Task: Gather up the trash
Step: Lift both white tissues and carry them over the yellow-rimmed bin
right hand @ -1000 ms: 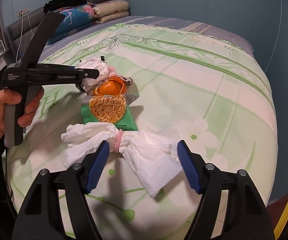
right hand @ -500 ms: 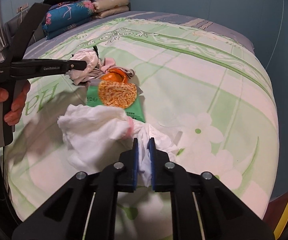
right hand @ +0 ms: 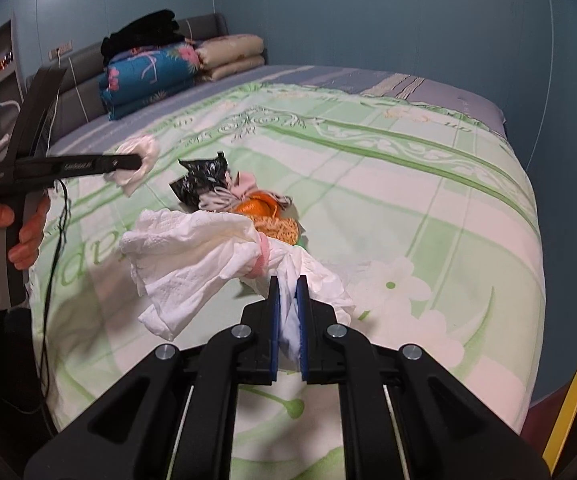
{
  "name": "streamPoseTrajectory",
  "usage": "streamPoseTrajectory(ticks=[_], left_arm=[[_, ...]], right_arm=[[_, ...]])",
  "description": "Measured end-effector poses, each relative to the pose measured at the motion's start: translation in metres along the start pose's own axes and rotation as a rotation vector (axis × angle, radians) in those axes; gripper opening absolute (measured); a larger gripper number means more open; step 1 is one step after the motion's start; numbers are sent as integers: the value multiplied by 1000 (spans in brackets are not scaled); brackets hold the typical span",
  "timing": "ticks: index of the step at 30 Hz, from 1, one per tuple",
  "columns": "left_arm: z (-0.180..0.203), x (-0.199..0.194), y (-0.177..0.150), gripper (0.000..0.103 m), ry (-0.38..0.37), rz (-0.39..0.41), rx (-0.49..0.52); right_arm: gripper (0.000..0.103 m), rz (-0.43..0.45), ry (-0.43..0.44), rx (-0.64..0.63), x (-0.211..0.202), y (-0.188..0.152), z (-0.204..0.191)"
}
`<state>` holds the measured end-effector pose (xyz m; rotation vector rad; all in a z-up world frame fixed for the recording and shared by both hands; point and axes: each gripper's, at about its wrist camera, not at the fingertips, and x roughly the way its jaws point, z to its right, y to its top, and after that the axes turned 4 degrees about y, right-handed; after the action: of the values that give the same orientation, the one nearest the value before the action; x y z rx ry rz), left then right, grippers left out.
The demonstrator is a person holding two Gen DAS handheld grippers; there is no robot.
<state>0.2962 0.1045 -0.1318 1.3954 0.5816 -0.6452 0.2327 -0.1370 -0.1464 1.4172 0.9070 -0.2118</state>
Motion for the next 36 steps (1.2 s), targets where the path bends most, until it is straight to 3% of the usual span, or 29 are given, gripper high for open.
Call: streamPoseTrajectory(ticks=[10,18,26,36], left_arm=[[-36,-52,-16,9,53,47,-42],[-48,-84,-30,9,48,67,-64],[-28,-108,-38,9,16,89,-46],[25,-135,-34,9,-64,128,15]], right_arm=[[6,60,-1,-3,-33,0,-14],[6,89,6,6,-60,-5,-22],[7,140,-27,7,-100,-8,-24],[7,219,-88,31,-149,-12,-12]])
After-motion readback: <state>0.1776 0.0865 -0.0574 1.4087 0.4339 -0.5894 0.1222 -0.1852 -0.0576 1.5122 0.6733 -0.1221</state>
